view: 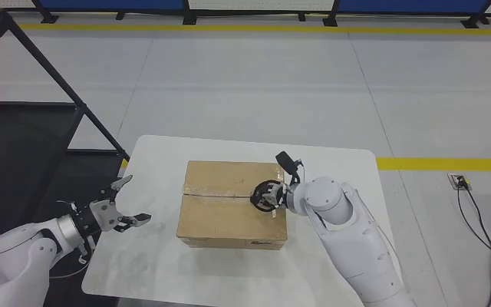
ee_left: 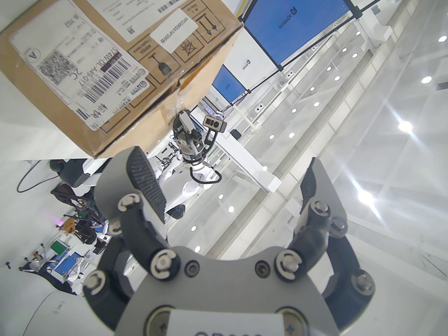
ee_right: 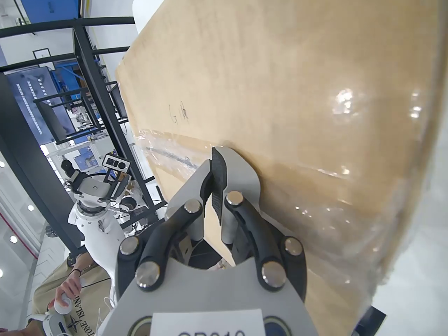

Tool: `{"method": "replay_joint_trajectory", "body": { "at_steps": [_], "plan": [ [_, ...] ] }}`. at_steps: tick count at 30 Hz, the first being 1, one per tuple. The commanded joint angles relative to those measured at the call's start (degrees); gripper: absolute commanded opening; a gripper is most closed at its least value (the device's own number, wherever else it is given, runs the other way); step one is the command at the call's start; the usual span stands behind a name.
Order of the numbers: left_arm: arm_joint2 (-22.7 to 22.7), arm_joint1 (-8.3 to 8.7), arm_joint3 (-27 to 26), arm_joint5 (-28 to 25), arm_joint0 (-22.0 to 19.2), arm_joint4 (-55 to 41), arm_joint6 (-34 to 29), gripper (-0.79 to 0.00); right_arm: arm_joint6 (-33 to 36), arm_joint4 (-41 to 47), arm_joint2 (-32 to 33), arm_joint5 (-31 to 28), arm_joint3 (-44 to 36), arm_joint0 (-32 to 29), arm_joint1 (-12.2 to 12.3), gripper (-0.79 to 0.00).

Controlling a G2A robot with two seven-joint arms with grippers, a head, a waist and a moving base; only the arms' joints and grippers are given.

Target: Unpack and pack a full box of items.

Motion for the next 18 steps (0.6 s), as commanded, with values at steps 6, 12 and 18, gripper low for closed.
{"method": "replay_joint_trajectory", "body": {
  "at_steps": [6, 12, 18],
  "plan": [
    [0.73, 0.07, -0.43, 0.25, -0.28, 0.16, 0.38, 0.0, -0.27, 0.17, 2.97, 0.11, -3.03, -2.99, 1.07, -0.785],
    [1.16, 0.15, -0.69, 0.42, -0.72, 0.31, 0.68, 0.0, -0.57, 1.3, 5.77, -0.13, -4.2, -4.85, 1.89, -0.785],
    [1.49, 0.28, -0.74, 0.63, -1.29, 0.55, 0.63, 0.0, -1.4, 2.62, 8.26, -0.67, -6.19, -7.4, 2.66, -0.785]
  ]
}}
